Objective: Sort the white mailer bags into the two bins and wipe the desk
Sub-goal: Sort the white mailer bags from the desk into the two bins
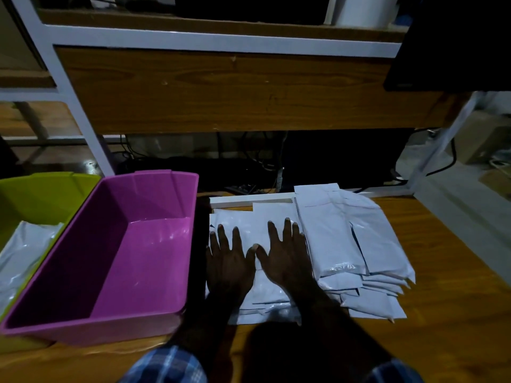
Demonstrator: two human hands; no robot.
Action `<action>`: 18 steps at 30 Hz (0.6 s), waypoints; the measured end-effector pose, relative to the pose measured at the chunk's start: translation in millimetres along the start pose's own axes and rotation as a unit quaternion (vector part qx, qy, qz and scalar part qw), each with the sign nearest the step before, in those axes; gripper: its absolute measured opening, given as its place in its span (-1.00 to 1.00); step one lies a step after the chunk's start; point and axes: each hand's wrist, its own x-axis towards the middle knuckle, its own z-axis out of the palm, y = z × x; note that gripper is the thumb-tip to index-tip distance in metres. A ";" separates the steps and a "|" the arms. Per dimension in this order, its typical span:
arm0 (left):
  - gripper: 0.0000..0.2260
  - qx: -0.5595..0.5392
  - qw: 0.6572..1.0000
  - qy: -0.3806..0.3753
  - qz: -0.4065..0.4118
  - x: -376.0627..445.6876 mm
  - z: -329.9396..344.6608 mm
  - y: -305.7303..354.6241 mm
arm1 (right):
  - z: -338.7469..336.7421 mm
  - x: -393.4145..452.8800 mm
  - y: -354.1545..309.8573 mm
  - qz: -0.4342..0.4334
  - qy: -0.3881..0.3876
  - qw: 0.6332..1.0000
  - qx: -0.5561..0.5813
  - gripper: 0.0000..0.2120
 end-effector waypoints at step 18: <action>-0.51 0.019 0.998 0.022 0.064 19.9 -14.9 4.8 | -28.6 -3.5 7.8 -0.028 0.089 0.988 0.122 -0.46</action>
